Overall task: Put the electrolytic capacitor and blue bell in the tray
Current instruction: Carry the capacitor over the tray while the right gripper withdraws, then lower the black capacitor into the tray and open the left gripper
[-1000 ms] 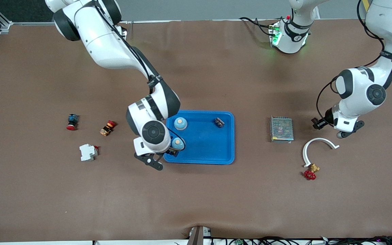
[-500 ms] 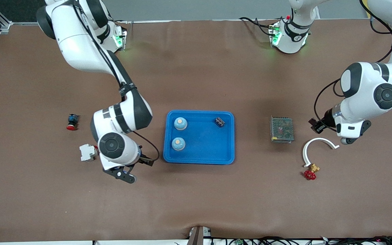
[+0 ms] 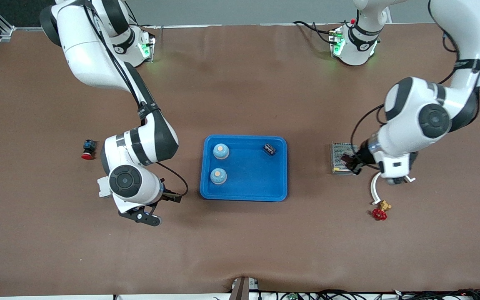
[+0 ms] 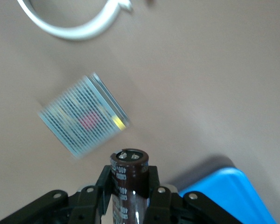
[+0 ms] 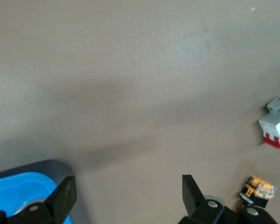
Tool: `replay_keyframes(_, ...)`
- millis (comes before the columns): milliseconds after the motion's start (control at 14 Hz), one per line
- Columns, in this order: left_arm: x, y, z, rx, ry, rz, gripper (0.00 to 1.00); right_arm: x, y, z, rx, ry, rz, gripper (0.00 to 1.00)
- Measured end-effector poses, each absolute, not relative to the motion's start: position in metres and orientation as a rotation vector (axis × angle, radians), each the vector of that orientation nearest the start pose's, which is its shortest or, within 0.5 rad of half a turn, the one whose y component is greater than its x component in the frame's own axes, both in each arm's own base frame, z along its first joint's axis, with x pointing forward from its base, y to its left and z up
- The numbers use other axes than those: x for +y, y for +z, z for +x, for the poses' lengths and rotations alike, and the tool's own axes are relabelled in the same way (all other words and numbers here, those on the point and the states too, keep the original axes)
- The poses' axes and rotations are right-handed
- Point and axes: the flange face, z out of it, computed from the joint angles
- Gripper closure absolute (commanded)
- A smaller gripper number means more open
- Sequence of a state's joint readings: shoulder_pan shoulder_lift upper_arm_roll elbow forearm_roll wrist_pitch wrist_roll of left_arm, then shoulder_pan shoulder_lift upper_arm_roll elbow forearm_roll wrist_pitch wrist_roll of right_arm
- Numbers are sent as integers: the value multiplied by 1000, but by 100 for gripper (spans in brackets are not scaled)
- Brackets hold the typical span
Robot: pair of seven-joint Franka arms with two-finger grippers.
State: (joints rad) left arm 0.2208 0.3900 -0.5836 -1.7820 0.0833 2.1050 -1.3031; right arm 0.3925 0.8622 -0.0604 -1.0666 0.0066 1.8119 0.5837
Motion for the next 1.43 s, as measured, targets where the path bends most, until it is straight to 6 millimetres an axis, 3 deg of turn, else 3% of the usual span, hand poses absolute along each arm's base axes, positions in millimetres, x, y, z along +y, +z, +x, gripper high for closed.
replay_keyframes(143, -247, 363, 609, -1514, 212, -2872, 82, 240, 303, 718, 281, 144, -3212, 0)
replay_keyframes(286, -286, 356, 605, -1537, 249, -2867, 82, 202, 304, 730, 209, 152, -3211, 0)
replay_keyframes(500, -325, 347, 599, -1548, 278, -2859, 82, 141, 312, 745, 89, 147, -3203, 0)
replay_keyframes(643, -347, 334, 596, -1543, 265, -2841, 82, 104, 330, 751, 15, 114, -3195, 0)
replay_keyframes(929, -379, 291, 600, -1527, 238, -2822, 82, 61, 406, 747, 5, 38, -3183, 0)
replay_keyframes(1214, -401, 251, 598, -1510, 165, -2844, 82, 25, 495, 715, -32, 75, -3173, 0)
replay_keyframes(1429, -410, 234, 597, -1509, 128, -2868, 82, -2, 548, 688, 12, 67, -3166, 0)
